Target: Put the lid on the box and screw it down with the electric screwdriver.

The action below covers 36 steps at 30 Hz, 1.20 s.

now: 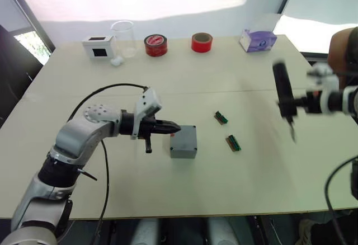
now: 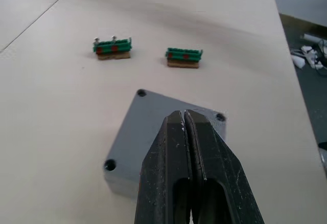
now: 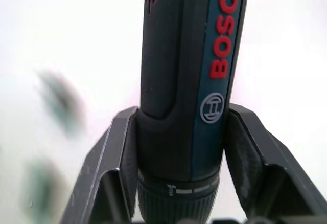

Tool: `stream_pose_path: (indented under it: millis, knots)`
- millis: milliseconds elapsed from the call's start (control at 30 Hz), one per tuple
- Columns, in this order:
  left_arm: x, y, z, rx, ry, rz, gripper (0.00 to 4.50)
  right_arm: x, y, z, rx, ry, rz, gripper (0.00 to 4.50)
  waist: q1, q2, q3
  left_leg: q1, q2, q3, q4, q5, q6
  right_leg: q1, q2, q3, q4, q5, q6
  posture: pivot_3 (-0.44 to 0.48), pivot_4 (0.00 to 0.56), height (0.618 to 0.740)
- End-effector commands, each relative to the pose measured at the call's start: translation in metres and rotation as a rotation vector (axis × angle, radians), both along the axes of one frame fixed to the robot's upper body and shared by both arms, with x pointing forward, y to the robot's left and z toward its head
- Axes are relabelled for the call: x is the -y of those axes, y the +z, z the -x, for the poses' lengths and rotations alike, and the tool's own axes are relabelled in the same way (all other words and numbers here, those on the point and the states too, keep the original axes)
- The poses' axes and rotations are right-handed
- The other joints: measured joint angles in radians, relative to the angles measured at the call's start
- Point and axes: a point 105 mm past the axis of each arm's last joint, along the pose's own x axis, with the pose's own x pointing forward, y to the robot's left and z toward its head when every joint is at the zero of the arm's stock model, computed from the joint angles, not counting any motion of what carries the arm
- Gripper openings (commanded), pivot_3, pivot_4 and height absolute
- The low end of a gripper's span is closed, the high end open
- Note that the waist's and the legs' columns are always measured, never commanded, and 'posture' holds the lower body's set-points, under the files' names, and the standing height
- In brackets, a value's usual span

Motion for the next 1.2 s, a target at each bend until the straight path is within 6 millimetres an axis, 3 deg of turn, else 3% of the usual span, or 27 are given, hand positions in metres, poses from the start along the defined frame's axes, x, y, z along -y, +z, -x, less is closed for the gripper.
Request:
stream_pose_path:
  millis: [33, 167, 233, 433, 800, 1200]
  knots:
    - [0.0, 0.011, -0.005, 0.03, -0.011, 0.016, 0.0, -0.033, 0.037, 0.011, 0.32, -0.033, -0.147, 1.79, 0.011, -0.004, -0.001, 0.0, 0.001, -0.002, -0.001, 0.0, 0.0, 0.001, 0.001, -0.002, 0.002, -0.001, -0.001, 0.0, 0.15, 0.74]
    - [0.005, 0.007, -0.006, 0.019, -0.04, -0.005, 0.0, -0.076, 0.037, 0.028, 0.42, 0.02, -0.343, 1.79, 0.03, -0.004, -0.001, -0.001, -0.005, -0.003, 0.003, 0.0, 0.0, 0.001, -0.004, -0.002, 0.008, -0.001, -0.002, 0.0, 0.15, 0.74]
    - [0.009, 0.002, -0.01, 0.041, -0.04, -0.034, 0.0, -0.105, 0.026, 0.042, 0.479, 0.049, -0.378, 1.79, 0.029, -0.004, 0.0, -0.001, -0.008, -0.003, 0.005, -0.001, 0.002, 0.001, -0.006, -0.001, 0.009, -0.001, -0.002, 0.0, 0.15, 0.74]
    - [0.022, -0.007, -0.016, 0.032, -0.036, -0.017, 0.0, -0.141, 0.006, 0.062, 0.53, 0.093, -0.303, 1.79, 0.019, -0.004, 0.0, -0.001, -0.008, -0.003, 0.006, -0.001, 0.002, 0.0, -0.005, -0.001, 0.01, -0.001, -0.001, 0.0, 0.15, 0.74]
    - [0.028, -0.041, -0.023, 0.05, -0.027, -0.126, 0.0, -0.165, -0.014, 0.07, 0.523, 0.143, -0.249, 1.79, 0.0, -0.004, 0.0, 0.0, -0.005, -0.003, 0.005, -0.002, 0.005, 0.001, -0.002, -0.001, 0.009, -0.001, -0.001, 0.0, 0.15, 0.74]
    - [0.029, -0.047, -0.022, 0.037, -0.018, -0.127, 0.0, -0.175, -0.026, 0.069, 0.517, 0.158, -0.223, 1.79, 0.001, -0.004, -0.001, 0.001, -0.005, -0.003, 0.005, -0.002, 0.005, 0.001, -0.002, -0.001, 0.009, -0.001, -0.001, 0.0, 0.15, 0.74]
